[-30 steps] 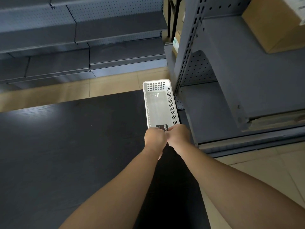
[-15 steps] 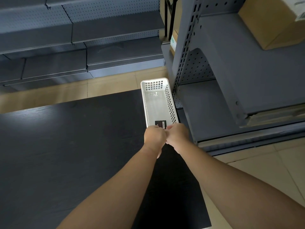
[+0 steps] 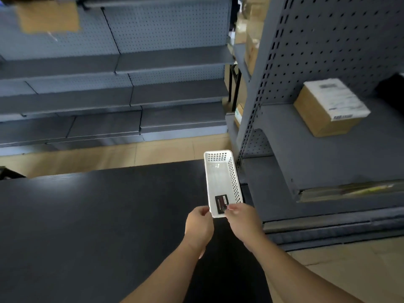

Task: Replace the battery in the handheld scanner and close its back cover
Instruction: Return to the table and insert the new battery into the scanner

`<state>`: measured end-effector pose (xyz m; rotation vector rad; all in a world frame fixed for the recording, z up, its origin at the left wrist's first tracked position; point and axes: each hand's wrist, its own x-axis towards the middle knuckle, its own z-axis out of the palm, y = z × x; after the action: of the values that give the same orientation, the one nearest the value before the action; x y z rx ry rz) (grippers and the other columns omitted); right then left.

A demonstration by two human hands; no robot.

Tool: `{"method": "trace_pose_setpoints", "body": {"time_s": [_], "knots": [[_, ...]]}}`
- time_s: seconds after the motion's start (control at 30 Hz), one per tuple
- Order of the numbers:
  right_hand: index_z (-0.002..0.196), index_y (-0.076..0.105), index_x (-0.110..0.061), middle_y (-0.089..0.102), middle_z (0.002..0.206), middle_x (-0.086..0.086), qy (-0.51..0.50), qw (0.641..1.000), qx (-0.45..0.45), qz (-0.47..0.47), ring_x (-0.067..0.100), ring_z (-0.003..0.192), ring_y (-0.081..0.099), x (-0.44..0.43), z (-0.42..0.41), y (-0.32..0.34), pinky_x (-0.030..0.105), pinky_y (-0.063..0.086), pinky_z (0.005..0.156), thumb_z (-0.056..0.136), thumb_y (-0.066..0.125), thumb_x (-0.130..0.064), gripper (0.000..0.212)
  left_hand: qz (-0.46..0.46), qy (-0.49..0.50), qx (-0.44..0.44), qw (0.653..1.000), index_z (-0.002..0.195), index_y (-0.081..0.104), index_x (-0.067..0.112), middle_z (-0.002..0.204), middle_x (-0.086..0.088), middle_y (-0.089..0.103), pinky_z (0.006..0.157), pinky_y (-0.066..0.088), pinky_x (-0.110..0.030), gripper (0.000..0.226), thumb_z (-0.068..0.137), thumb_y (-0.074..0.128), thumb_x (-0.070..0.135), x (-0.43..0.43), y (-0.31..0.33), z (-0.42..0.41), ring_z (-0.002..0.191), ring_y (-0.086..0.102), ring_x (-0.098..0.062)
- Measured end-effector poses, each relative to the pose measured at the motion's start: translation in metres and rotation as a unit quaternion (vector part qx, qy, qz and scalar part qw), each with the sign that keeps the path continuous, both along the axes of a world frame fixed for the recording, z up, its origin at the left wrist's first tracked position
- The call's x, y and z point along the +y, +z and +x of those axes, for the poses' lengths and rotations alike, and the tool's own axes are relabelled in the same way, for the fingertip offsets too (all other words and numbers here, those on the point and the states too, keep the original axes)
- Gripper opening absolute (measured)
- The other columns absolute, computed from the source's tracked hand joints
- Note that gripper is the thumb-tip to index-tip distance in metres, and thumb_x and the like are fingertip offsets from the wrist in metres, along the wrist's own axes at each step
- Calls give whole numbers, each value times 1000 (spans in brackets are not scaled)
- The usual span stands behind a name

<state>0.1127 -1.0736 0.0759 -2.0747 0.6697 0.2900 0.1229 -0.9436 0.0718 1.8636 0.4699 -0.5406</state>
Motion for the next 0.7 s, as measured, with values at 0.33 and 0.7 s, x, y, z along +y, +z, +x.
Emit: {"method": "trace_pose_setpoints", "body": {"time_s": [0.33,0.7], "knots": [[131,59,-27,61,133,-8,438,873,-129,-174,11,120,58,132,-12,66,28,47,101,95,56,-32,36,292,-66,-87,950,128,58,21,132,0,59,102,48,-33,34,98,43,20,150,73,-74,116,59,-18],[111,62,-13,65,111,10,740,569,-253,-256,32,101,64,353,-123,124,41,51,85,94,53,-28,24,483,99,8,870,100,57,9,110,-13,61,84,48,-44,14,91,46,11,326,116,-251,106,58,-35]]}}
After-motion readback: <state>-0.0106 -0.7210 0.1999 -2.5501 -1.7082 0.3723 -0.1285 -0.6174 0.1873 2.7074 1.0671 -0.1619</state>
